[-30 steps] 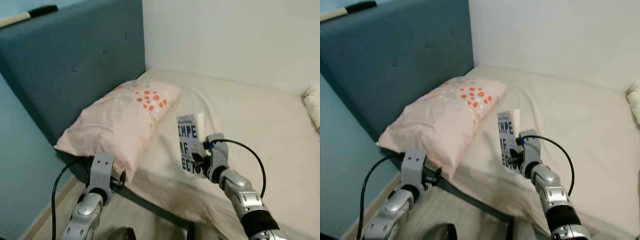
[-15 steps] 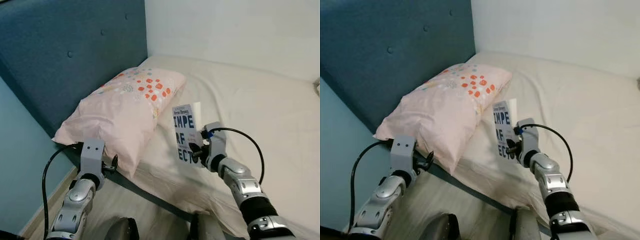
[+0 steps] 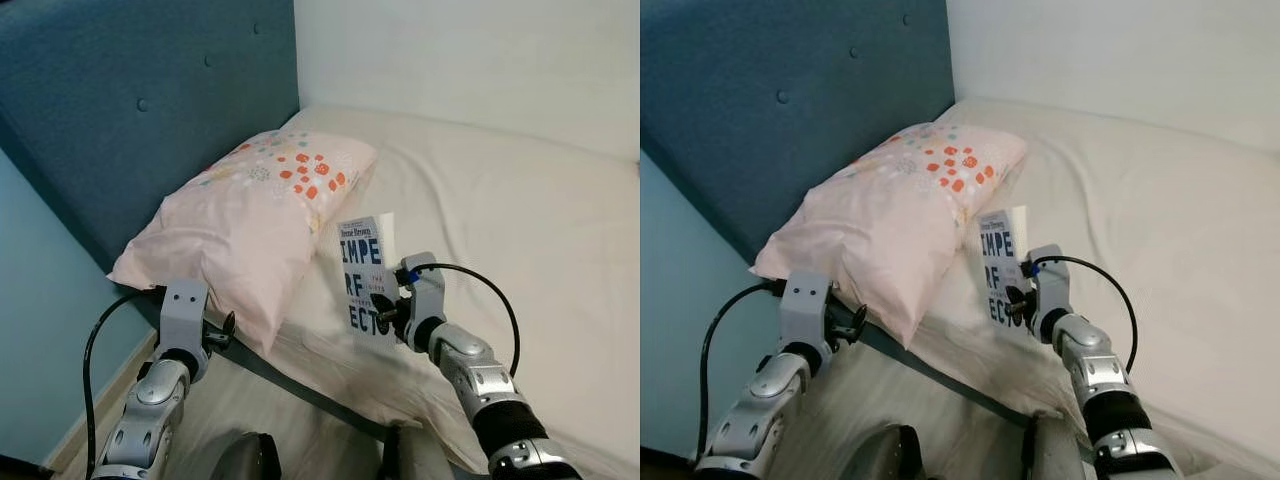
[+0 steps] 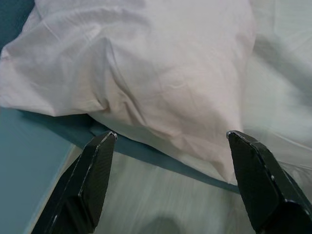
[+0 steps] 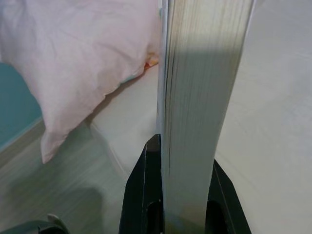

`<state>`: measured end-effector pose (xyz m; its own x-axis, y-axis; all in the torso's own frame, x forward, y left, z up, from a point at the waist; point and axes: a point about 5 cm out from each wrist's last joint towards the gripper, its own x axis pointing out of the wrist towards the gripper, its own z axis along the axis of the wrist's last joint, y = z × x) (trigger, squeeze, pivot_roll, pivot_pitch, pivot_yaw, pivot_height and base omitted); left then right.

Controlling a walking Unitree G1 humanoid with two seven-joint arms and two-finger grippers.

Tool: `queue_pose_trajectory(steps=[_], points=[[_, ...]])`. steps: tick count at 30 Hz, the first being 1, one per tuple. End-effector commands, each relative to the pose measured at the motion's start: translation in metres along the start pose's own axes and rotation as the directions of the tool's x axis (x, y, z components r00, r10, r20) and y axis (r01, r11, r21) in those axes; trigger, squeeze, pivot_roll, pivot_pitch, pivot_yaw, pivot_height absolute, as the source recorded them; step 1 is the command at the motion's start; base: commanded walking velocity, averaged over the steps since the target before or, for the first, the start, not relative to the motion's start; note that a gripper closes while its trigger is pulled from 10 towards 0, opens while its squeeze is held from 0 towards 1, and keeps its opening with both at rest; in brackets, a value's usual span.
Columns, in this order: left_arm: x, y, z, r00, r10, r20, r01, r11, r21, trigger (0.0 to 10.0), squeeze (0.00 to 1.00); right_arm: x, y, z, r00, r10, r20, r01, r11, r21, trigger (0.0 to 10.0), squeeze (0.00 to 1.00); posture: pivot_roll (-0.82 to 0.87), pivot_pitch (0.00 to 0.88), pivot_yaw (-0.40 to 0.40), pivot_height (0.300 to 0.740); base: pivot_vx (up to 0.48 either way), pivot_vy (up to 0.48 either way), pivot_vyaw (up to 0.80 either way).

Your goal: Clean up the room

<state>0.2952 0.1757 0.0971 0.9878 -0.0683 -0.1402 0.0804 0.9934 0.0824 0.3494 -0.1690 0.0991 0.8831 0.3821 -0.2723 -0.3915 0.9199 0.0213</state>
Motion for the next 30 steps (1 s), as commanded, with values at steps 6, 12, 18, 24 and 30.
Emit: queue_pose_trajectory(steps=[6, 12, 18, 24, 30], points=[[-0.003, 0.004, -0.006, 0.999, 0.027, -0.026, -0.027, 1.0, 0.007, 10.0, 0.0, 0.001, -0.002, 0.005, 1.0, 0.029, 0.005, -0.029, 0.999, -0.029, 10.0, 0.0, 0.03, 0.222, 0.007, 0.588, 0.0, 0.0, 0.0], [-0.007, 0.011, -0.006, 0.999, 0.034, -0.026, -0.034, 0.999, 0.008, 10.0, 0.0, 0.002, -0.005, 0.011, 0.997, 0.081, -0.009, -0.082, 0.995, -0.059, 10.0, 0.0, 0.04, 0.22, 0.015, 0.588, 0.0, 0.0, 0.0], [-0.006, 0.007, 0.006, 0.999, -0.04, 0.028, 0.041, 0.999, -0.021, 10.0, 0.0, 0.002, -0.019, 0.023, 0.991, 0.126, -0.053, -0.132, 0.985, -0.107, 10.0, 0.0, 0.04, 0.219, -0.004, 0.588, 0.0, 0.0, 0.0], [-0.009, 0.001, 0.012, 0.992, -0.107, 0.063, 0.111, 0.993, -0.051, 10.0, 0.0, 0.002, -0.024, 0.032, 0.985, 0.158, -0.074, -0.167, 0.976, -0.14, 10.0, 0.0, 0.04, 0.222, -0.003, 0.588, 0.0, 0.0, 0.0], [-0.018, -0.004, 0.017, 0.974, -0.204, 0.098, 0.211, 0.975, -0.074, 10.0, 0.0, -0.003, -0.035, 0.048, 0.962, 0.249, -0.113, -0.264, 0.954, -0.144, 10.0, 0.0, 0.04, 0.227, -0.01, 0.588, 0.0, 0.0, 0.0]])
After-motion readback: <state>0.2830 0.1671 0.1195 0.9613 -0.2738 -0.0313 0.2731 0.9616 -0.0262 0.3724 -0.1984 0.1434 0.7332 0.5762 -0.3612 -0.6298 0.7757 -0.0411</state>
